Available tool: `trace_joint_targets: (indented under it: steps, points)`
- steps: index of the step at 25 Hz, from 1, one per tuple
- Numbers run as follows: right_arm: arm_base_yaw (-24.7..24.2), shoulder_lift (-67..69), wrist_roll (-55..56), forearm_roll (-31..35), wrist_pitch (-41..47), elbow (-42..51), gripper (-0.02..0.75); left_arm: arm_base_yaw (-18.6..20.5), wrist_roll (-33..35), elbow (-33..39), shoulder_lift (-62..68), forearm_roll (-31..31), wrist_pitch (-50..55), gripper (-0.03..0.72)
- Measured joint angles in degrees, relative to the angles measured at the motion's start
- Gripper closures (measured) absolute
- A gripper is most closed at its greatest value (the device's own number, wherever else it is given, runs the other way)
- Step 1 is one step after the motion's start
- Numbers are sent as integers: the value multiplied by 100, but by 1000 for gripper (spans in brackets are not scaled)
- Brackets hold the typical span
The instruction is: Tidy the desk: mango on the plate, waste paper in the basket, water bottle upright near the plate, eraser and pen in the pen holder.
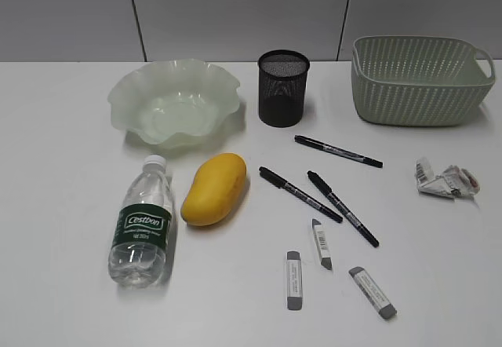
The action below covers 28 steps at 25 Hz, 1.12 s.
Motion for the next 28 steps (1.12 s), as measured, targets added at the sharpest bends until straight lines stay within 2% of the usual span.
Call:
trace_joint_targets:
  steps: [6, 8, 11, 13, 14, 15, 16, 18, 20, 23, 26, 28]
  points:
    - [0, 0, 0, 0, 0, 0, 262, 0, 0, 0, 0, -22, 0, 381]
    - [0, 0, 0, 0, 0, 0, 262, 0, 193, 0, 113, -209, -19, 381]
    - [0, 0, 0, 0, 0, 0, 262, 0, 857, -104, 959, -1094, -289, 381]
    - [0, 0, 0, 0, 0, 0, 262, -6, 1395, -144, 1797, -1701, -899, 371]
    - [0, 0, 0, 0, 0, 0, 262, -28, 1644, -158, 2277, -2076, -1266, 358]
    - [0, 0, 0, 0, 0, 0, 262, -111, 2216, -196, 3151, -2771, -1890, 326]
    - [0, 0, 0, 0, 0, 0, 262, -111, 2216, -196, 3151, -2771, -1890, 326]
    - [0, 0, 0, 0, 0, 0, 262, -252, 2667, -318, 4157, -3403, -2369, 295]
    - [0, 0, 0, 0, 0, 0, 262, -546, 2919, -497, 5237, -3679, -2950, 283]
    - [0, 0, 0, -4, 0, 0, 262, -1281, 3012, -934, 6638, -3598, -3518, 278]
    - [0, 0, 0, -4, 0, 0, 262, -2156, 2860, -1714, 8083, -3544, -3712, 277]
    - [0, 0, 0, -4, 0, 0, 262, -2557, 2575, -2451, 8942, -3531, -3578, 252]
